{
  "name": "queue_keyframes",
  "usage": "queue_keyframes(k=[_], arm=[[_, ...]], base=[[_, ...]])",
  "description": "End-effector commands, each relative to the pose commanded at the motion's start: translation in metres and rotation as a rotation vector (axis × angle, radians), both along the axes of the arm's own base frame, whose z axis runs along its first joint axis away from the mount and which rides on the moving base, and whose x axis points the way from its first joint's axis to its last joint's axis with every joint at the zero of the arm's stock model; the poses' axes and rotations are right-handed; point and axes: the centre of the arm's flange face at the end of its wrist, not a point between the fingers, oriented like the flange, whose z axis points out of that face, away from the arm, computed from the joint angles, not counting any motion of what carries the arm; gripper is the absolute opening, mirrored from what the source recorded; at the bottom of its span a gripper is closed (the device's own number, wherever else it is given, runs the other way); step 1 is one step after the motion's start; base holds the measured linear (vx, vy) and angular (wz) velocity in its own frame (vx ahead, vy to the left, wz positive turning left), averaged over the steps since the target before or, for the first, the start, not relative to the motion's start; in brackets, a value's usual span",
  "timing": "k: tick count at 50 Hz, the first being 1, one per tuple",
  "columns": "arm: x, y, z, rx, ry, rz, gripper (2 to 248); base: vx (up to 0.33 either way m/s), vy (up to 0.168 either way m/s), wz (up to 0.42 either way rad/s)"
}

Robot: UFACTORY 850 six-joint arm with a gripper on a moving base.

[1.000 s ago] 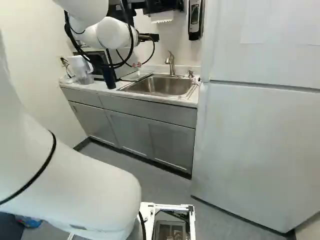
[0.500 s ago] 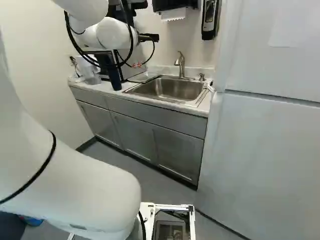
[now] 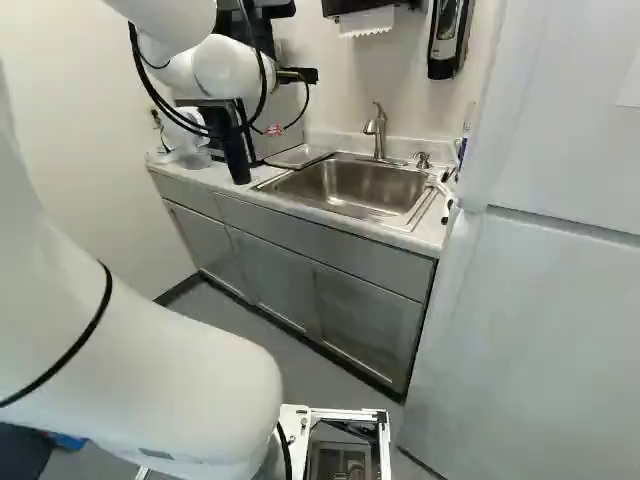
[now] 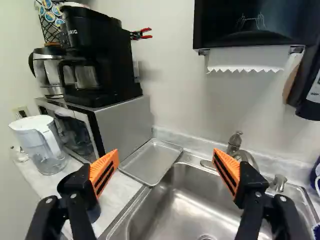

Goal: Rinse the cup and place it in the tray

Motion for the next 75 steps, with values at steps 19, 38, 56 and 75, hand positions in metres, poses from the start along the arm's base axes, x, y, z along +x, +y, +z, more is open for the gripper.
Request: queue_keyframes(k=[19, 38, 56, 75], arm=[[0.000, 0.000, 0.000, 0.000, 0.000, 0.000, 247], [0.000, 0.000, 0.000, 0.000, 0.000, 0.000, 247], [0.011, -0.004, 0.001, 0.000, 0.003, -0.008, 247], [0.043, -0.018, 0.002, 0.000, 0.010, -0.037, 247]], base=[[0.123, -0.024, 0.009], [0.012, -0.001, 0.001], [0.000, 0.000, 0.000], [0.000, 0.000, 0.000]])
